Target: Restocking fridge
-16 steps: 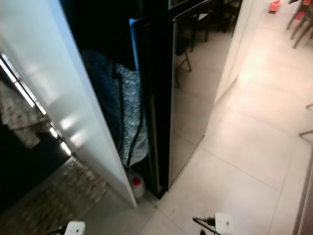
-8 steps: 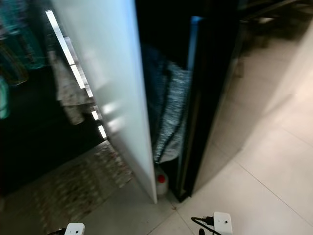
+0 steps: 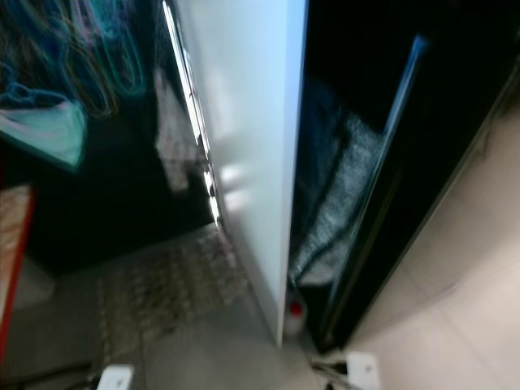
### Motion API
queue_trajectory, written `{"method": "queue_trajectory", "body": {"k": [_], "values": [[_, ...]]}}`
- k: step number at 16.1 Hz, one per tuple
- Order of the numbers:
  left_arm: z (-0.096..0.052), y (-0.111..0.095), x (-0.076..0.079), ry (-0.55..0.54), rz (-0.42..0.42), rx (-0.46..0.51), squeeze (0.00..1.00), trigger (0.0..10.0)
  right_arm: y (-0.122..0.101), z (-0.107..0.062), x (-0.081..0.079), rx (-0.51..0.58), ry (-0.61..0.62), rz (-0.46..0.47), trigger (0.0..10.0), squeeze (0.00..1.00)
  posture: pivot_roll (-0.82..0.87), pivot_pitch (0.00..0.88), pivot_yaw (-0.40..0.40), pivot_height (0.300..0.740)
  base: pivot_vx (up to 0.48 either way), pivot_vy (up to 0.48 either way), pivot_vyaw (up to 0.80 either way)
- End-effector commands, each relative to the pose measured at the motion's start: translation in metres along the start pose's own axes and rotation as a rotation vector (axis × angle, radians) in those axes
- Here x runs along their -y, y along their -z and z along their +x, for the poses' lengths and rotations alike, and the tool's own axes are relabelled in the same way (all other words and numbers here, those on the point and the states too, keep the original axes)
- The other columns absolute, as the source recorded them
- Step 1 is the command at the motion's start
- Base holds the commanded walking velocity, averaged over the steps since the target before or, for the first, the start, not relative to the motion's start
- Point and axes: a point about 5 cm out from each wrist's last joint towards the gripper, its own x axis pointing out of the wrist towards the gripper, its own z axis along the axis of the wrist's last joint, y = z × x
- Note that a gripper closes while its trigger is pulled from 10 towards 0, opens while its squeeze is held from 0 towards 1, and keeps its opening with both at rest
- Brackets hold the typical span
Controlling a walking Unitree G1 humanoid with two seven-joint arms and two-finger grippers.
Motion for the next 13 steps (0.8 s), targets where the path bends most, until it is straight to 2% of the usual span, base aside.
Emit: {"method": "queue_trajectory", "body": {"k": [1,13], "values": [[-0.0004,0.0039,0.0028,0.001,-0.018,-0.018,0.0,10.0,0.0056,-0.0013,0.0036,-0.016,0.014,0.007,10.0,0.0,0.04,0.0,0.053,0.74,0.0,0.0,0.79],[-0.0006,0.003,-0.0019,-0.004,-0.02,-0.017,0.0,10.0,0.0156,-0.0028,-0.0015,-0.046,0.005,-0.011,10.0,0.0,0.04,0.01,0.066,0.74,0.0,0.0,0.79]]}}
